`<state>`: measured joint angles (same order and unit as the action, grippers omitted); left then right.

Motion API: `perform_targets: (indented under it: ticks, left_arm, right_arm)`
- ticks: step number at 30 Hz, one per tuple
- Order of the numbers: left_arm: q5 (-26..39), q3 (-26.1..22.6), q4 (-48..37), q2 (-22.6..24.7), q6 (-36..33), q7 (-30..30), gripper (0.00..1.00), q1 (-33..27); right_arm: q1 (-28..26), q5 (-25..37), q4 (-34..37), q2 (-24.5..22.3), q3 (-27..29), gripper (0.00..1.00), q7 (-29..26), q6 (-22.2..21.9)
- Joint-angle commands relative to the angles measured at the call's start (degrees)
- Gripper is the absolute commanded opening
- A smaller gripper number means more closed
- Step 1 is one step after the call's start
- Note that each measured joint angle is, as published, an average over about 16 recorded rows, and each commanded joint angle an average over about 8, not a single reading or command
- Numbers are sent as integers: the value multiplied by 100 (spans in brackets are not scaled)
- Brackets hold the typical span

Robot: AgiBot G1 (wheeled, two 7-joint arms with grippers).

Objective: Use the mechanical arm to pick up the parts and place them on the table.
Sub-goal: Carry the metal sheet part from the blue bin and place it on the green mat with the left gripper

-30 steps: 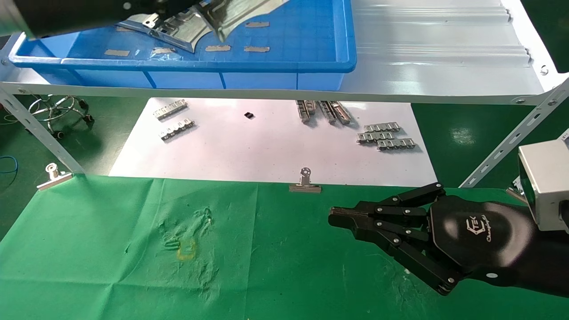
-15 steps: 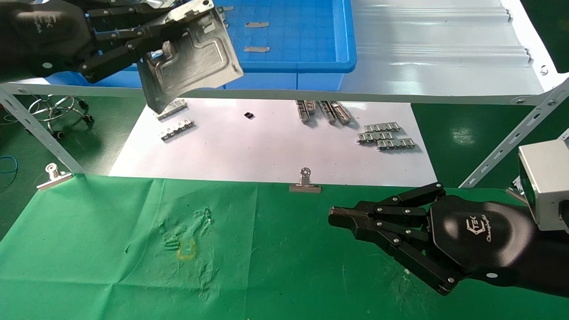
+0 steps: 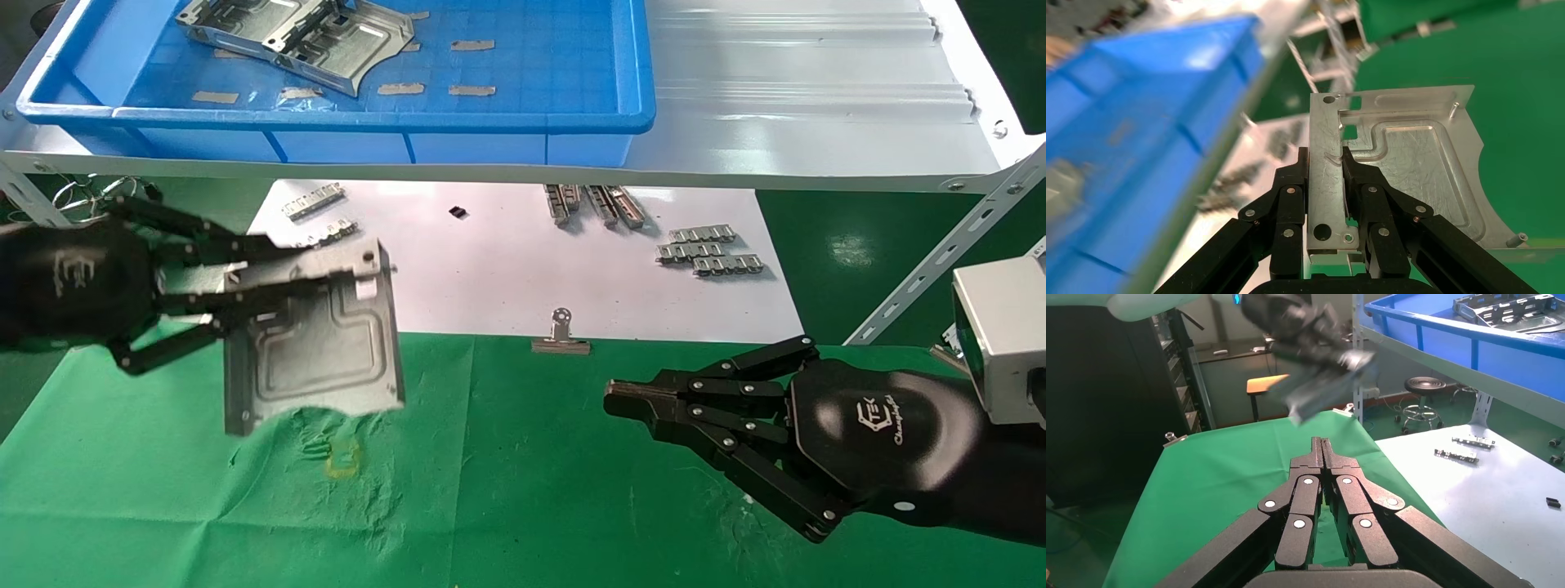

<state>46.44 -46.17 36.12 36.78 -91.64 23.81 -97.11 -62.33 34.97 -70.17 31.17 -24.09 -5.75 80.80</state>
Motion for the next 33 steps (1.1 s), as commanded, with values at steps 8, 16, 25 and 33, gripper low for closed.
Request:
perform_targets:
  ticks: [8, 16, 25, 33]
  left_arm:
    - [572, -933, -117, -86, 90, 931, 0, 228]
    - [1165, -1427, -831, 429, 163, 1709, 0, 196]
    - [1235, -1506, -1735, 958, 321, 2354, 0, 154]
    - [1105, -1416, -2422, 1333, 494, 2812, 0, 196]
  right_arm:
    - [0, 0, 0, 0, 0, 0, 0, 0]
    - [0, 0, 0, 0, 0, 0, 0, 0]
    - [0, 0, 0, 0, 0, 0, 0, 0]
    - [0, 0, 0, 0, 0, 0, 0, 0]
